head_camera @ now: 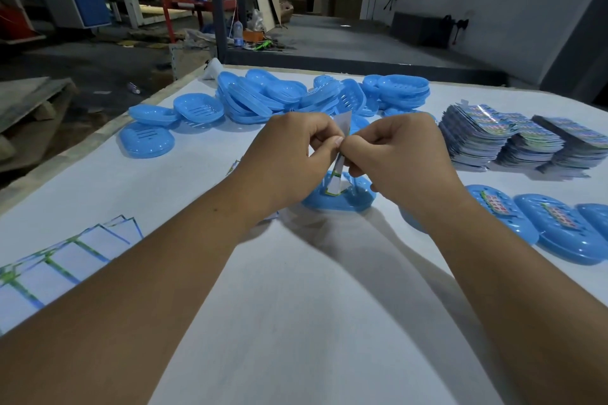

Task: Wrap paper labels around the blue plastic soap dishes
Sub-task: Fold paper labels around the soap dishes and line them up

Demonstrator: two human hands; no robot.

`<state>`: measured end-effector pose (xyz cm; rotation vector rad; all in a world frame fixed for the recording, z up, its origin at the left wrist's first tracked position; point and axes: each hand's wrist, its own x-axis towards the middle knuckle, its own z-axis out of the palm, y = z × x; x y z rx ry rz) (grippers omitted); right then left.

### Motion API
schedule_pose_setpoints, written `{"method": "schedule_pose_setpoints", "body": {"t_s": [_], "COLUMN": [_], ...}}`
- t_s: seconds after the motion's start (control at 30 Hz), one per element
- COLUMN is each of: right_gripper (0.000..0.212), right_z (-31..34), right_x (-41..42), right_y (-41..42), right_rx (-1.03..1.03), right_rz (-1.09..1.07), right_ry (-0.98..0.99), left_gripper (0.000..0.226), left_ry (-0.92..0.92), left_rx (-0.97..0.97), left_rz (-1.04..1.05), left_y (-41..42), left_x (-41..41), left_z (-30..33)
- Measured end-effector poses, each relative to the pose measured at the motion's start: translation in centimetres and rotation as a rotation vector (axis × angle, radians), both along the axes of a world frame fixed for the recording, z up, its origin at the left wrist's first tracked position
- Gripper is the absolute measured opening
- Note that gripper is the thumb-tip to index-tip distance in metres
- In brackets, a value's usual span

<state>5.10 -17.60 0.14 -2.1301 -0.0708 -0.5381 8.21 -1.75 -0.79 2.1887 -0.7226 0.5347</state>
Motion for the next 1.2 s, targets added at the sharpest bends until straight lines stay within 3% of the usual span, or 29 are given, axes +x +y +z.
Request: {"method": "schedule_pose_setpoints", "body": {"t_s": [1.2], "right_gripper": [0.01], "right_z": [-0.41], "right_x": [0.26], "right_y": [0.32], "right_rx": [0.128], "right_rz": [0.001], "right_ry": [0.023], "left_gripper": [0.012], "left_ry": [0.015], "left_rx": [0.05], "left_rz": [0.054], "left_y": [-0.7], "left_x": [-0.68], "left_z": [0.05]}}
